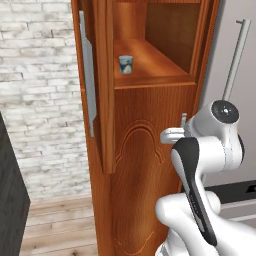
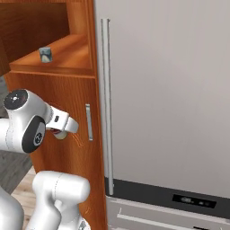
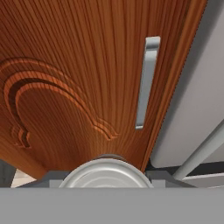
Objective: Restock the canned food cabinet by taking the new fresh canned food from the counter and placing it in the cabinet. Then, take the old canned food from the cabinet and place it on the counter.
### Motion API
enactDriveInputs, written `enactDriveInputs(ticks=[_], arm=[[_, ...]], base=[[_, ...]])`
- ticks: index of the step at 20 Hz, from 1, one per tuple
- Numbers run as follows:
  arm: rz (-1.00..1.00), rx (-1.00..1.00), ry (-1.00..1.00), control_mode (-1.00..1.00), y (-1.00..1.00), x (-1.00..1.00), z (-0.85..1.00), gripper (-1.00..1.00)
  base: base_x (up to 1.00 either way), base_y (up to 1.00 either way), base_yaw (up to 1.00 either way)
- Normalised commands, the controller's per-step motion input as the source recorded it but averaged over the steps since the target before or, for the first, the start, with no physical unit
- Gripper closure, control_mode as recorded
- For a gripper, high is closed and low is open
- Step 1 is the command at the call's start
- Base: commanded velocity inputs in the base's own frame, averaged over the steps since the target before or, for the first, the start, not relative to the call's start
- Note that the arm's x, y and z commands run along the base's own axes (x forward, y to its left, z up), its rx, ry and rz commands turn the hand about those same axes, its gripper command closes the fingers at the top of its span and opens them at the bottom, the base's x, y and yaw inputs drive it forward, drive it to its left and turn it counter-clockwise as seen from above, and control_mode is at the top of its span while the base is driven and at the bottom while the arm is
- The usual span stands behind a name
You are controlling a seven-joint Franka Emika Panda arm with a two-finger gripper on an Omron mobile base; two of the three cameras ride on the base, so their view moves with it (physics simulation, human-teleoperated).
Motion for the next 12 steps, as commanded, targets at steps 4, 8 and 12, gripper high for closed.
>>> enactDriveInputs(ticks=[4,8,12], arm=[[0.00,0.00,0.00,1.00,0.00,0.00,0.00,1.00],[0.00,0.00,0.00,1.00,0.00,0.00,0.00,1.00],[0.00,0.00,0.00,1.00,0.00,0.00,0.00,1.00]], base=[[0.00,0.00,0.00],[0.00,0.00,0.00],[0.00,0.00,0.00]])
